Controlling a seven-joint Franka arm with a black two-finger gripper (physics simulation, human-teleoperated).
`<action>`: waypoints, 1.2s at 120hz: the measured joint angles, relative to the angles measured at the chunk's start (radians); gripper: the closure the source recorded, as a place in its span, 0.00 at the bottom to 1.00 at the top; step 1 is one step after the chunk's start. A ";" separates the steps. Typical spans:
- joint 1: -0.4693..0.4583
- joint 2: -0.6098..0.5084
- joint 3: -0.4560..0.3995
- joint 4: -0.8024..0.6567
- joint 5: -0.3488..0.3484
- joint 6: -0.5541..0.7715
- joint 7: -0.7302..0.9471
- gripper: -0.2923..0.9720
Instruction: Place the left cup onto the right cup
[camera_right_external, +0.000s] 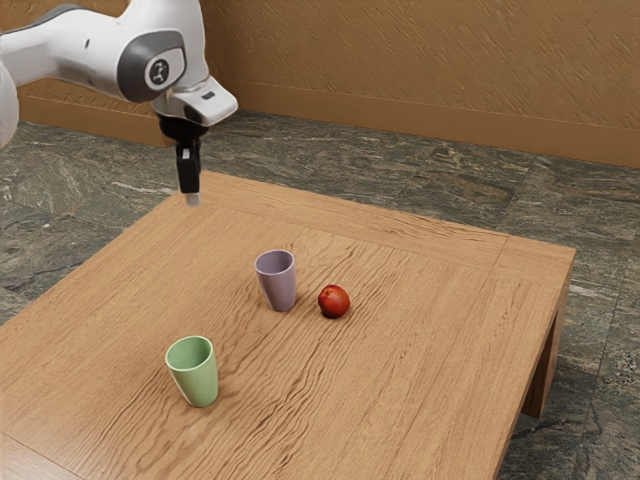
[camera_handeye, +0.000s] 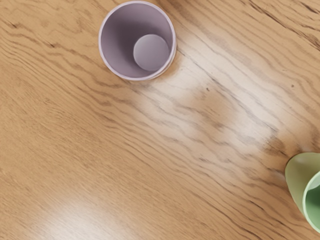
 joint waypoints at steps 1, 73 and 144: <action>0.000 0.003 0.000 0.003 0.000 0.000 0.000 0.23; 0.032 0.409 0.011 0.268 -0.108 0.083 0.084 0.23; 0.013 0.518 -0.006 0.267 -0.146 0.246 0.157 0.23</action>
